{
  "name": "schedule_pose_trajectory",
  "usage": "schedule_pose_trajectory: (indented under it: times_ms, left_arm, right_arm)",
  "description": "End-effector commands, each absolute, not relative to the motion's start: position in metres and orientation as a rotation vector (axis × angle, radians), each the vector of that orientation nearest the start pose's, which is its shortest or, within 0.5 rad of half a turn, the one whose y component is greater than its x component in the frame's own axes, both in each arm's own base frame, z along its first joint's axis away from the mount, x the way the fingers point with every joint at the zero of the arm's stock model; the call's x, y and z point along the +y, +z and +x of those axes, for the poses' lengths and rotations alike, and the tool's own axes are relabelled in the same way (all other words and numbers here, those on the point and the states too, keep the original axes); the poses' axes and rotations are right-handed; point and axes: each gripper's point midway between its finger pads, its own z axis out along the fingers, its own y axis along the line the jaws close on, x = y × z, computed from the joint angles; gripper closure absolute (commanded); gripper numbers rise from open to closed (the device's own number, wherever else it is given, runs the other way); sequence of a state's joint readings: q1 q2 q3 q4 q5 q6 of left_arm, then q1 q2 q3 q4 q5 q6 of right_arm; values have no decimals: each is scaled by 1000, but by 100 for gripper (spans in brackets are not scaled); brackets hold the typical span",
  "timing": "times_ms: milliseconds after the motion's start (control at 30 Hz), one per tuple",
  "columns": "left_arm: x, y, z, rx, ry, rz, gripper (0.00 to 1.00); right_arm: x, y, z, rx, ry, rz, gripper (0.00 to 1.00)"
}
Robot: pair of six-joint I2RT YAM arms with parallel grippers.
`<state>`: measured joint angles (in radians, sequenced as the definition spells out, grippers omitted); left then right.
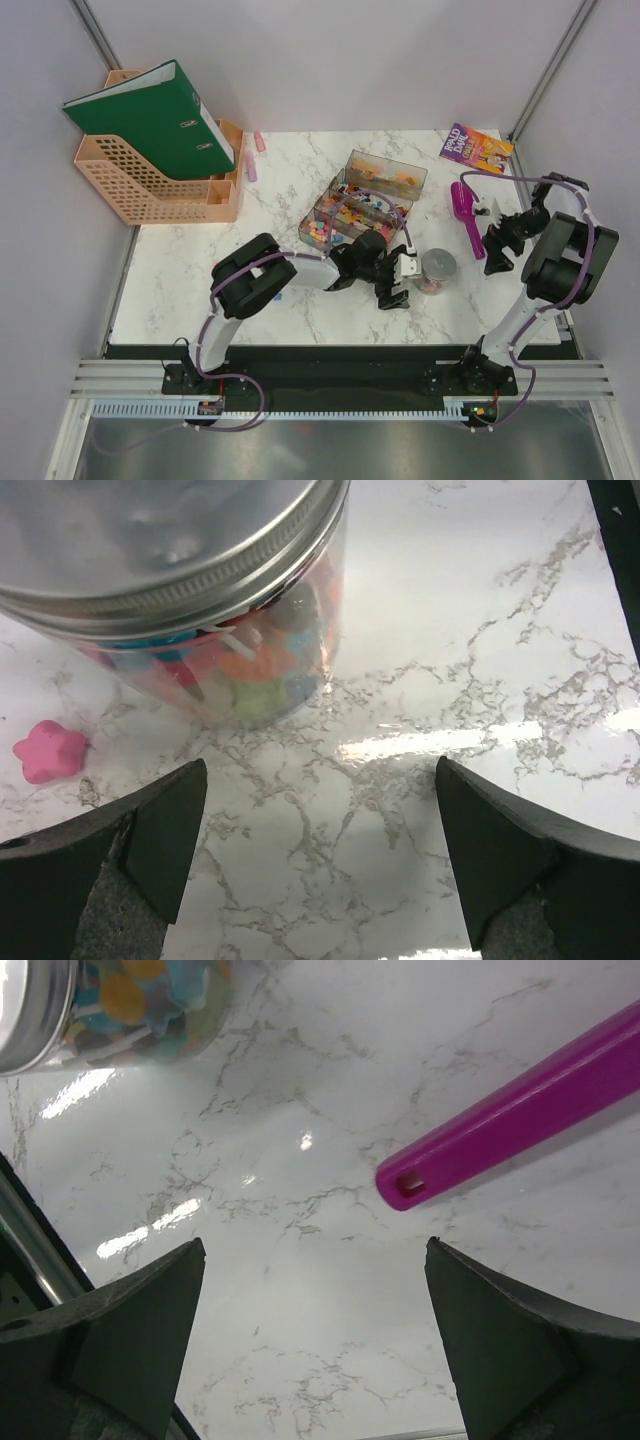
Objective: Pack the candies
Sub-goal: Screw the bottle lid onto the packing bottle, then reset both arms
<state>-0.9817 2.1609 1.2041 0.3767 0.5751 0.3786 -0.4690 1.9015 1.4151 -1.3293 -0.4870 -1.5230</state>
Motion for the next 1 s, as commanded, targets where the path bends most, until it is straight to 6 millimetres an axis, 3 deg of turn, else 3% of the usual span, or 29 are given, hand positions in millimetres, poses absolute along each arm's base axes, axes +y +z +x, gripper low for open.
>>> schedule_pose_trajectory:
  times_ms: [0, 67, 100, 167, 200, 300, 500, 533, 633, 667, 767, 833, 867, 967]
  left_arm:
    - [-368, -99, 161, 2117, -876, 1916, 0]
    - [-385, -84, 172, 2097, -879, 1904, 0]
    - [-408, -65, 190, 2028, -881, 1879, 0]
    - [-422, -50, 202, 2008, -871, 1864, 0]
    - [-439, -32, 216, 1962, -871, 1839, 0]
    - [-455, 7, 235, 1932, -887, 1785, 0]
    - [-447, 91, 256, 1822, -800, 1751, 0]
    - [-438, 100, 259, 1836, -779, 1754, 0]
    - [-435, 150, 277, 1760, -744, 1714, 0]
    - [-436, 165, 281, 1737, -747, 1694, 0]
    - [-453, 239, 303, 1584, -742, 1598, 0]
    - [-461, 265, 310, 1534, -737, 1557, 0]
    - [-465, 294, 315, 1487, -732, 1509, 0]
    - [-464, 336, 321, 1409, -695, 1450, 0]
  right_arm:
    - [-72, 86, 293, 2383, 762, -1183, 2]
    - [-69, 92, 304, 2364, 775, -1127, 2]
    - [-68, 99, 314, 2339, 771, -1090, 2]
    - [-68, 108, 324, 2318, 763, -1056, 2]
    - [-65, 112, 328, 2298, 770, -1034, 2]
    - [-64, 122, 333, 2301, 770, -980, 2]
    - [-59, 135, 332, 2288, 762, -936, 2]
    - [-57, 139, 335, 2273, 763, -919, 2]
    - [-59, 144, 346, 2281, 759, -834, 2]
    - [-59, 148, 352, 2269, 750, -820, 2]
    - [-56, 149, 355, 2259, 780, -782, 2]
    - [-55, 148, 355, 2254, 796, -776, 2]
    - [-55, 149, 356, 2249, 795, -777, 2]
    - [-56, 149, 357, 2271, 801, -748, 2]
